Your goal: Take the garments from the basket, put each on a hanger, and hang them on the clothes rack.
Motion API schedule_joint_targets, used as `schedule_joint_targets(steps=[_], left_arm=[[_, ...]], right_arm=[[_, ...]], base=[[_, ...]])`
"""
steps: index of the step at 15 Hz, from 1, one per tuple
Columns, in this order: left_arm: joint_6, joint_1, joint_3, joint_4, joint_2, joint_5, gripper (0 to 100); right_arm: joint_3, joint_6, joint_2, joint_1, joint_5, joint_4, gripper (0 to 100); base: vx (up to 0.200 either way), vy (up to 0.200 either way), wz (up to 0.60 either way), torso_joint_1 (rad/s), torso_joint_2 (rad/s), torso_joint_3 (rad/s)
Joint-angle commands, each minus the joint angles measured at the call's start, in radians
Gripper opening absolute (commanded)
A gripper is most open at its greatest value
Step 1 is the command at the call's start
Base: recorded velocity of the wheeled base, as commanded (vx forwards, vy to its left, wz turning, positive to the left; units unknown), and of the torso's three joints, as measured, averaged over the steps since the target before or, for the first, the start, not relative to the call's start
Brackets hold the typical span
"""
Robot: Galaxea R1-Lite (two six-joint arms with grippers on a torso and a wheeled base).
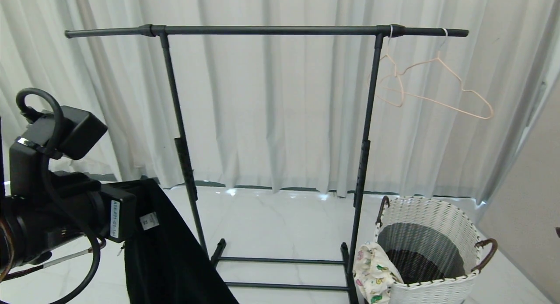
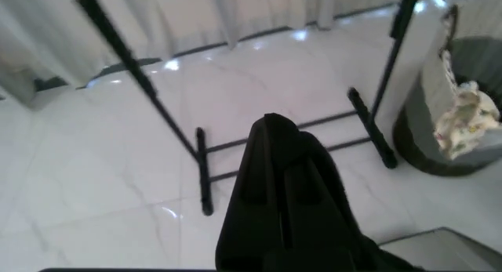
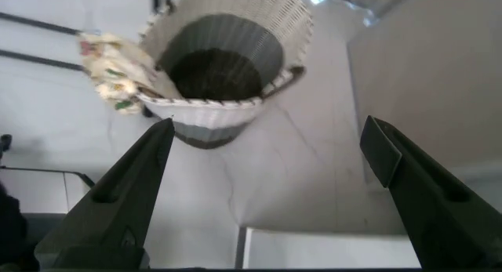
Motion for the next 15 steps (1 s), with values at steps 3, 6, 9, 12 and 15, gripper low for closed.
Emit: schedule_joint_targets(steps=[3, 6, 9, 12, 15], left_arm=[[0.0, 0.003, 0.039, 0.0, -0.043, 0.001, 0], [0.001, 0.012, 0.041, -0.001, -0.043, 0.021, 0], [0.001, 0.046, 0.041, -0.001, -0.04, 0.05, 0], [0.023, 0.05, 0.041, -0.001, -0.043, 0.052, 0], [0.029, 0.056, 0.041, -0.001, -0.044, 0.052, 0]], right_arm=[[0.003, -0.001, 0.005, -0.01, 0.002, -0.014, 100], [0.003, -0.001, 0.005, -0.01, -0.001, -0.014, 100], [0.003, 0.001, 0.012, -0.034, 0.005, -0.036, 100], [-0.003, -0.002, 0.046, -0.076, 0.054, -0.105, 100], [-0.011, -0.007, 0.072, -0.077, 0.056, -0.149, 100]], base=[[0.0, 0.0, 0.0, 0.0, 0.0, 0.0], [0.0, 0.0, 0.0, 0.0, 0.0, 0.0], [0.0, 0.0, 0.0, 0.0, 0.0, 0.0], [0.0, 0.0, 0.0, 0.017, -0.05, -0.048], [0.0, 0.0, 0.0, 0.106, -0.35, -0.246]])
